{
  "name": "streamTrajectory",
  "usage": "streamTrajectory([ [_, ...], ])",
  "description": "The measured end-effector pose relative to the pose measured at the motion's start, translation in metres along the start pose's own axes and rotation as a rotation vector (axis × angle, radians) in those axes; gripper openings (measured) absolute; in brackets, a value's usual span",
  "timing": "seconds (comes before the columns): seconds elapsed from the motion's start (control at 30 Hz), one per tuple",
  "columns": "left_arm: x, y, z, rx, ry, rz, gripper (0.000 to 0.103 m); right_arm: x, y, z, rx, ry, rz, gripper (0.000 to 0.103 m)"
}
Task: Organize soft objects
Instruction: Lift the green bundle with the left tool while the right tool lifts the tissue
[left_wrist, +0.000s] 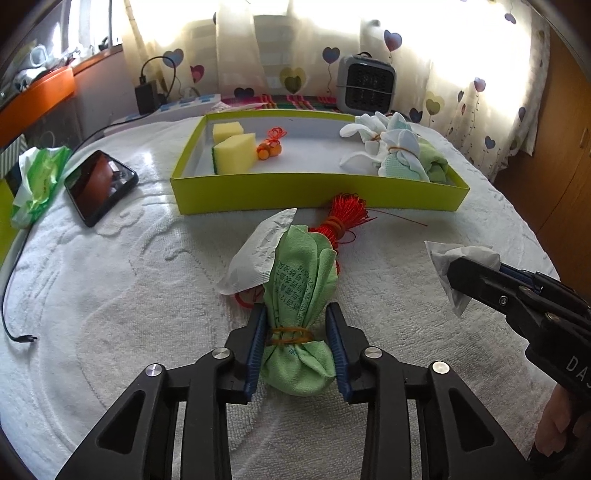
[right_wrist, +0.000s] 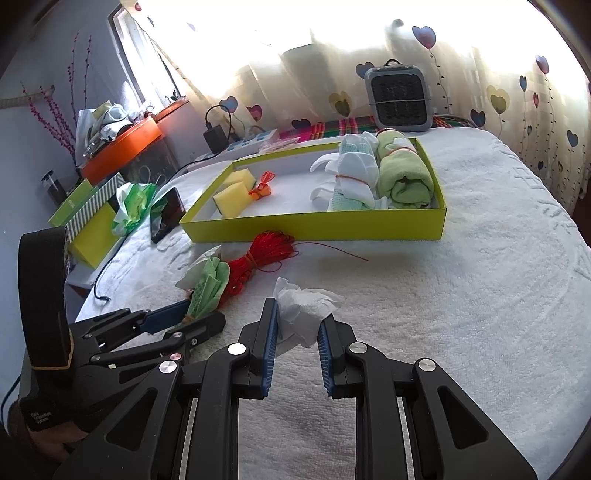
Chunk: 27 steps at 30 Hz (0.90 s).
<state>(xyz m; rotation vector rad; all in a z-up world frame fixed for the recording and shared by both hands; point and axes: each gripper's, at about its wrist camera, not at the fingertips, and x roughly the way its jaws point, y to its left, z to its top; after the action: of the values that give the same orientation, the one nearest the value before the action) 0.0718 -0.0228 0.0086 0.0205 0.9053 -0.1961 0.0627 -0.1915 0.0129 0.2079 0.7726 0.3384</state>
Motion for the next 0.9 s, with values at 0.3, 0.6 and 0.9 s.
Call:
streamTrajectory([
  [0.3, -0.019, 0.001, 0.002, -0.001, -0.047, -0.012, 0.022, -0.002, 0.001, 0.000, -0.005, -0.007, -0.004, 0.021],
  [0.6, -0.043, 0.003, 0.009, 0.005, -0.101, -0.038, 0.022, -0.012, 0.008, 0.006, -0.020, -0.032, -0.014, 0.021],
  [0.9, -0.058, 0.008, 0.025, 0.002, -0.133, -0.084, 0.022, -0.019, 0.015, 0.022, -0.045, -0.065, -0.017, 0.021],
])
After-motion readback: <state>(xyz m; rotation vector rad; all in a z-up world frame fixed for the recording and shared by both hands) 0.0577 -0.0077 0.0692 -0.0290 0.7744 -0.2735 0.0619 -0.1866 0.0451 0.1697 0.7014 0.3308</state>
